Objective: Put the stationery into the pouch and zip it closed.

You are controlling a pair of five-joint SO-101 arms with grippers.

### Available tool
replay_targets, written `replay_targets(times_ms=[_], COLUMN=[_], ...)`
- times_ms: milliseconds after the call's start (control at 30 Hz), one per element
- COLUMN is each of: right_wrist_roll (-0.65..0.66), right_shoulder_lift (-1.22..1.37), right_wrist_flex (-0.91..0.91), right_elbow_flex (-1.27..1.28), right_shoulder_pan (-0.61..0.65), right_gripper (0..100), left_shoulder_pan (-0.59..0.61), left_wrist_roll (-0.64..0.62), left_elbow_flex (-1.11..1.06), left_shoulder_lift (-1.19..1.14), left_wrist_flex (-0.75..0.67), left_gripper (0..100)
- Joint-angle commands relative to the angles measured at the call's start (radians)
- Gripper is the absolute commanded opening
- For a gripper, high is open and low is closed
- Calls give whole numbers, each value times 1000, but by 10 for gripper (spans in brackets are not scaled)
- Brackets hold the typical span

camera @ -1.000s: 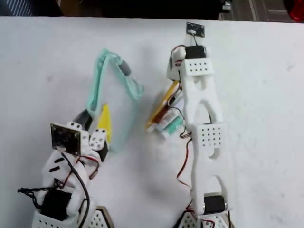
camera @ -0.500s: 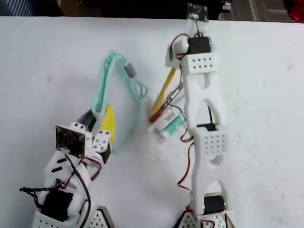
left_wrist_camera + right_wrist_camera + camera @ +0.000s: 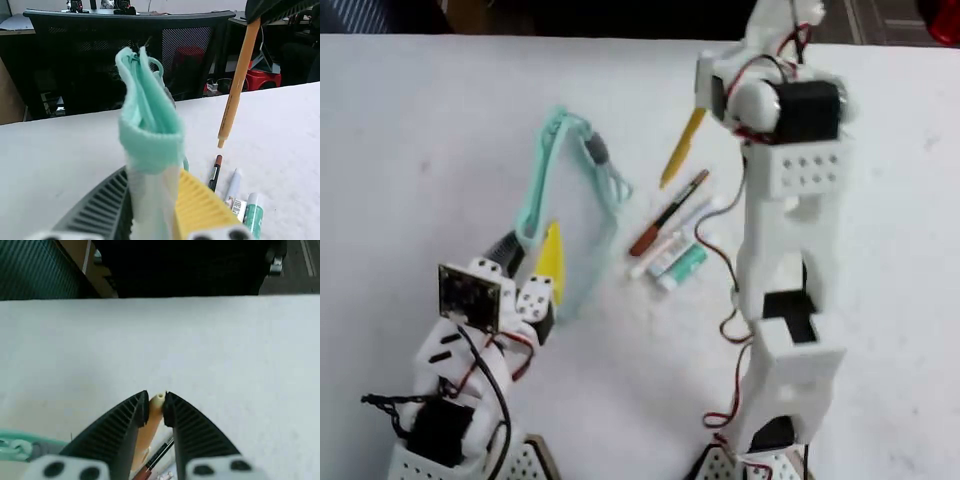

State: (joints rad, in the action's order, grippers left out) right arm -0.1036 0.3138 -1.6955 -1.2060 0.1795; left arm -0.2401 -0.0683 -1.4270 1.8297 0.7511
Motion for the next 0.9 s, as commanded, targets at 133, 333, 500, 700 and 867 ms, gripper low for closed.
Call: replay_targets(times_ms=[133,333,500,700,867], right_wrist_roll=[18,14,12,9,17], right_shoulder_lift=[-274,-469,-526,-506,-421], right_wrist_flex=[-22,-22,28,113,110], right_elbow_flex=[-2,-2,-2,0,0], right_shoulder_pan=[-8,-7,119,291,357], right_gripper=[16,16,16,16,16], left_shoulder_pan=[-15,-22,-22,-22,-22], left_wrist_roll=[3,5,3,2,2], left_elbow_flex=[9,9,5,2,2], left_shoulder_lift=[2,2,2,2,2], left_wrist_flex=[29,34,34,35,35], left_gripper=[152,151,151,151,154])
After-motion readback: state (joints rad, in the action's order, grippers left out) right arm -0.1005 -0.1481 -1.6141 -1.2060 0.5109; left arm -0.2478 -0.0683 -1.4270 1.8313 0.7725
